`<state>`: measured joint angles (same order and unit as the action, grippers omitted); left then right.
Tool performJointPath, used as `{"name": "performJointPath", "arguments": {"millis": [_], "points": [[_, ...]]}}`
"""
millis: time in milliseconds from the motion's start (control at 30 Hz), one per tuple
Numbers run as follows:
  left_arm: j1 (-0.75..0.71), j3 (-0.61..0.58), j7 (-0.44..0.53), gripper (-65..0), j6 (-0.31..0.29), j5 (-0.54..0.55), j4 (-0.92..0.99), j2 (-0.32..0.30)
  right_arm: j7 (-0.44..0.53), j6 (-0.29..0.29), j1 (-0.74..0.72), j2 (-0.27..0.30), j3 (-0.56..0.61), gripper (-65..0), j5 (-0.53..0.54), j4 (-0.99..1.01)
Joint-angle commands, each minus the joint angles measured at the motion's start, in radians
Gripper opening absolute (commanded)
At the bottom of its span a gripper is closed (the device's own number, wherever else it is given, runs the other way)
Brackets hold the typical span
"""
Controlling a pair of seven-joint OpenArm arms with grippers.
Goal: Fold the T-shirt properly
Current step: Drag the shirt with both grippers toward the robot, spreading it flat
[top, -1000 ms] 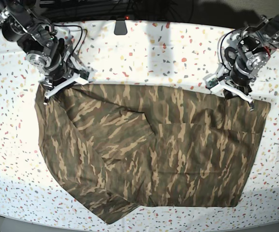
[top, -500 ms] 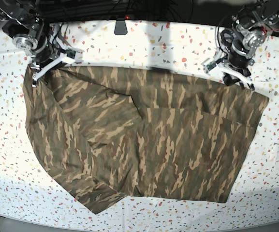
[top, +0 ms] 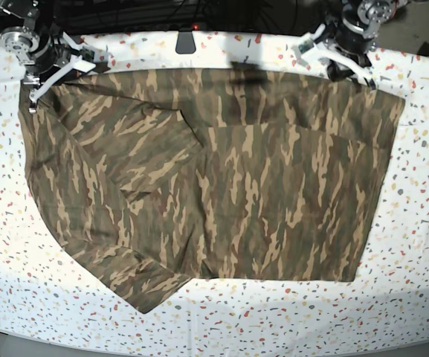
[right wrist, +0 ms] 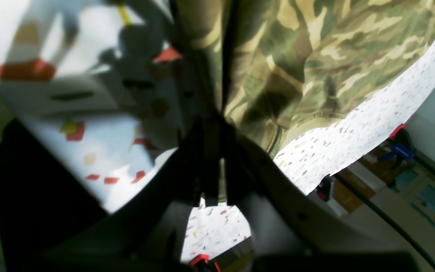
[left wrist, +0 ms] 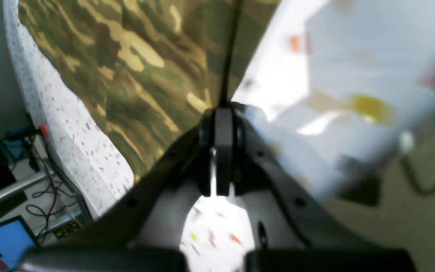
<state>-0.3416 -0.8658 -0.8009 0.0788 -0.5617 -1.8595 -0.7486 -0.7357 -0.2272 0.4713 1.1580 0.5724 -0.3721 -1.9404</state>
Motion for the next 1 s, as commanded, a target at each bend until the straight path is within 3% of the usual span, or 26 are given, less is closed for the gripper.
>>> {"name": "performJointPath", "arguments": {"millis": [0,400,967], "points": [[-0.021,0.002,-0.025,-65.0,0.004,0.0,-0.022,-0.014,-0.032,0.014,0.005,0.025,-0.009,-65.0,-0.017,-0.012],[-0.082,0.002,-0.044,-65.0,0.03,-0.04,-0.041,-0.014,-0.051,0.027,0.13,0.033,-0.009,-65.0,-0.066,-0.013],[-0.138,0.002,-0.018,-65.0,0.03,-0.042,-0.041,-0.014,-0.051,0.029,0.134,0.036,-0.009,-65.0,-0.069,-0.091]]}}
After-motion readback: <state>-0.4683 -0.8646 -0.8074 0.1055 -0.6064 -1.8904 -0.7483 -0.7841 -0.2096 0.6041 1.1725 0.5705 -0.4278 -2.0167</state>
